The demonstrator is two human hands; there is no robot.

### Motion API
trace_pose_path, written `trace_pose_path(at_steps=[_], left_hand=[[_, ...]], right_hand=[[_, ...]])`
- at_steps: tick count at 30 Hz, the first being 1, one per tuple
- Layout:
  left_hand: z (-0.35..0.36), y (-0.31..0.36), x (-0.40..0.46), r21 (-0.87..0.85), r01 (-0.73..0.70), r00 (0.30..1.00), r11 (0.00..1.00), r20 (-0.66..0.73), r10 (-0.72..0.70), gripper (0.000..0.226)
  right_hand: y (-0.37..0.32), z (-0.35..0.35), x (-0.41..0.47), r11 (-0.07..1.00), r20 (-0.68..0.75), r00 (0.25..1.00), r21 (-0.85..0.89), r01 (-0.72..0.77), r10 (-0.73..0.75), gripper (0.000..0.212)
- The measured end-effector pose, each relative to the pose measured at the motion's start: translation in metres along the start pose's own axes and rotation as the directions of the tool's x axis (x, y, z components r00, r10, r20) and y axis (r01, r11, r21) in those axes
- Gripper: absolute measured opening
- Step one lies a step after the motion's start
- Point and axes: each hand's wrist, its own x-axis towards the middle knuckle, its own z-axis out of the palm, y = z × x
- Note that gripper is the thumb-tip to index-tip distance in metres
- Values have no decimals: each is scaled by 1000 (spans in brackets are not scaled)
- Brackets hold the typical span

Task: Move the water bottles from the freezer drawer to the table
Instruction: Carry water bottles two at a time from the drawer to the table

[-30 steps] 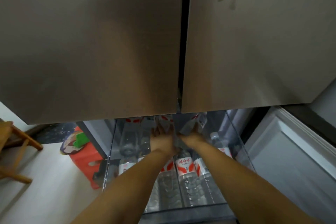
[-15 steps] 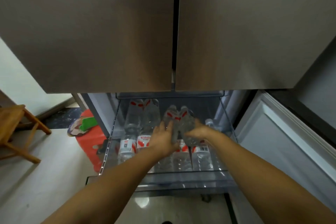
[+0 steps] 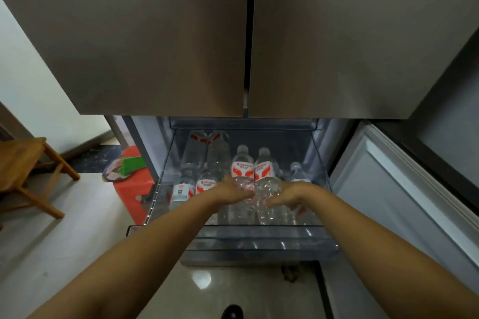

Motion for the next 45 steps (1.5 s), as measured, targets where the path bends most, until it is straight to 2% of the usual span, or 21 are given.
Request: trace_pose_path(at_steps=[2, 4, 7, 10, 13, 17, 20, 22, 24, 26, 28, 31, 34, 36, 38, 41, 44, 45], left_hand=[[-3, 9, 10, -143, 92, 994, 985, -48, -100, 70], [-3, 13, 20, -204, 156, 982, 967, -70, -174, 68], [5, 9, 33, -220, 144, 985, 965, -64, -161, 64], [8, 1, 54, -266, 110, 988, 958, -76, -135, 75], [5, 7, 47, -348, 85, 994, 934, -34, -103, 43], [-2, 15, 38, -460, 13, 1000, 888, 9, -10, 29], [-8, 24, 30, -538, 86, 992, 838, 124, -23, 33], [-9, 30, 20, -588, 115, 981, 800, 192, 0, 30], [-7, 32, 12, -662, 141, 965, 736, 257, 46, 37], [-6, 36, 2, -740, 173, 951, 649, 298, 86, 52], [-4, 38, -8, -800, 194, 934, 567, 329, 144, 56], [5, 42, -26, -810, 213, 901, 547, 379, 211, 63], [19, 46, -50, -789, 182, 870, 586, 407, 278, 59], [29, 49, -64, -769, 145, 865, 622, 404, 298, 57], [40, 53, -72, -741, 81, 860, 666, 390, 330, 55], [61, 58, -82, -657, -15, 857, 754, 380, 348, 48], [85, 60, -83, -538, -161, 811, 827, 406, 422, 63], [95, 62, -83, -478, -217, 788, 851, 428, 442, 61]], right_hand=[[-5, -2, 6, 994, -117, 992, 91, 57, -47, 61], [-11, 0, 14, 979, -220, 973, 167, 113, -75, 60], [-15, 13, 32, 958, -320, 945, 246, 147, -63, 56], [-16, 19, 44, 933, -403, 914, 313, 176, -37, 50], [-11, 9, 43, 901, -335, 942, 401, 167, -26, 48], [5, -6, 41, 756, -189, 981, 637, 150, -36, 70], [14, -18, 28, 591, -121, 986, 790, 165, -114, 44], [20, -24, 15, 518, -98, 981, 838, 172, -167, 45], [26, -28, 0, 478, -95, 975, 859, 182, -201, 51], [35, -27, -16, 426, -91, 973, 887, 176, -213, 46], [44, -22, -34, 345, -90, 965, 922, 175, -248, 39], [58, -11, -54, 226, -138, 944, 951, 211, -299, 51], [69, 3, -75, 232, -215, 938, 932, 280, -270, 64], [77, 13, -87, 295, -330, 918, 875, 385, -220, 65], [86, 24, -99, 361, -473, 863, 785, 503, -175, 56], [103, 43, -124, 439, -638, 768, 676, 592, -53, 39], [126, 60, -144, 524, -751, 652, 596, 608, 99, 43], [134, 67, -153, 534, -783, 602, 579, 616, 155, 43]])
